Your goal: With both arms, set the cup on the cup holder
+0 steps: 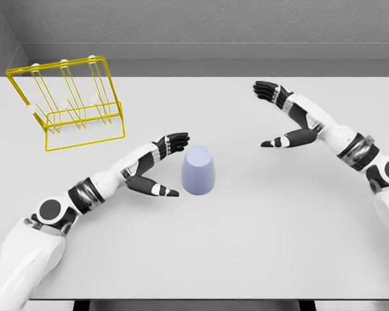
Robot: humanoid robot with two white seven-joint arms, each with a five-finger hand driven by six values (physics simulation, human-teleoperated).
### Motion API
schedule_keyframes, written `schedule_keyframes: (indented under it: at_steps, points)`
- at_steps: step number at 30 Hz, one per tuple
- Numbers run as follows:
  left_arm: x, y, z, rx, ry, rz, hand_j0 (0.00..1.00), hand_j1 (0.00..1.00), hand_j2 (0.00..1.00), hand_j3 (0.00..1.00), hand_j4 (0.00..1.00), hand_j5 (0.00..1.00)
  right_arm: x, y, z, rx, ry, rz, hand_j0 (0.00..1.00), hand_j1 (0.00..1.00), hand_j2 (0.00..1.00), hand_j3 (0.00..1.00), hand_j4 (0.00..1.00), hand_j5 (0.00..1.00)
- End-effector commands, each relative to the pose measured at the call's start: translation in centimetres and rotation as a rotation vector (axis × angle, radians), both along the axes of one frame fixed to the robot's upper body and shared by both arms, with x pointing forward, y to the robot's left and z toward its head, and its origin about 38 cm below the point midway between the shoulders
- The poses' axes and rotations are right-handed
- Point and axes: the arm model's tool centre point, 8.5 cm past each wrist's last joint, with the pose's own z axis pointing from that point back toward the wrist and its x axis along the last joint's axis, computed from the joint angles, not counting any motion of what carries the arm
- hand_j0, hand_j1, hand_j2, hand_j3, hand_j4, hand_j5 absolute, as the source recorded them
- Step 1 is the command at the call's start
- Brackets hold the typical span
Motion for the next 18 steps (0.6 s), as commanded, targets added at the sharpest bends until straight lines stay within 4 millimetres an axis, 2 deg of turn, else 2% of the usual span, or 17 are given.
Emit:
schedule_keyframes:
  at_steps: [1,2,6,7,8,10,12,14,17,18]
  points:
    - [-0.1,-1.0,0.0,-0.010,-0.002,-0.011,1.00,1.00,1.00,1.00,1.00,1.00,-0.2,-3.6,2.0,-0.067,-0.028,-0.039,1.00,1.00,1.00,1.00,1.00,1.00]
    - [0.1,-0.9,0.1,-0.009,-0.004,-0.007,1.00,1.00,1.00,1.00,1.00,1.00,-0.4,-4.1,2.1,-0.094,-0.025,-0.037,1.00,1.00,1.00,1.00,1.00,1.00]
    - [1.0,0.1,0.2,0.011,-0.004,0.013,1.00,1.00,1.00,1.00,1.00,1.00,-0.8,-2.0,2.2,-0.137,-0.029,0.044,1.00,1.00,1.00,1.00,1.00,1.00]
    - [1.1,0.2,0.1,0.012,-0.001,0.017,1.00,1.00,1.00,1.00,1.00,1.00,-1.3,-1.6,2.5,-0.140,-0.085,0.077,1.00,1.00,1.00,1.00,1.00,1.00]
    - [1.2,0.3,0.2,0.014,0.000,0.019,1.00,1.00,1.00,1.00,1.00,1.00,-1.5,-2.2,1.9,-0.209,-0.077,0.083,1.00,1.00,1.00,1.00,1.00,1.00]
    - [1.2,0.1,-0.1,0.009,0.005,0.021,1.00,1.00,1.00,1.00,1.00,1.00,-1.5,-2.8,1.3,-0.538,-0.135,0.122,1.00,1.00,1.00,1.00,1.00,1.00]
    - [1.2,-0.2,-0.1,0.005,0.003,0.016,1.00,1.00,1.00,1.00,1.00,1.00,-1.2,-3.3,0.9,-0.761,-0.179,0.144,1.00,1.00,1.00,1.00,1.00,1.00]
    - [1.0,-0.5,-0.2,0.006,0.005,0.006,1.00,1.00,1.00,1.00,1.00,1.00,-0.7,-3.6,1.7,-0.784,-0.196,0.134,1.00,1.00,1.00,1.00,1.00,1.00]
    - [0.8,-1.2,-0.2,-0.002,0.001,-0.003,1.00,1.00,1.00,1.00,1.00,1.00,-0.6,-4.2,1.7,-0.794,-0.190,0.124,1.00,1.00,1.00,1.00,1.00,1.00]
    - [0.8,-1.5,-0.2,-0.007,0.000,-0.006,1.00,1.00,1.00,1.00,1.00,1.00,-0.7,-5.0,1.6,-0.807,-0.176,0.111,1.00,1.00,1.00,1.00,1.00,1.00]
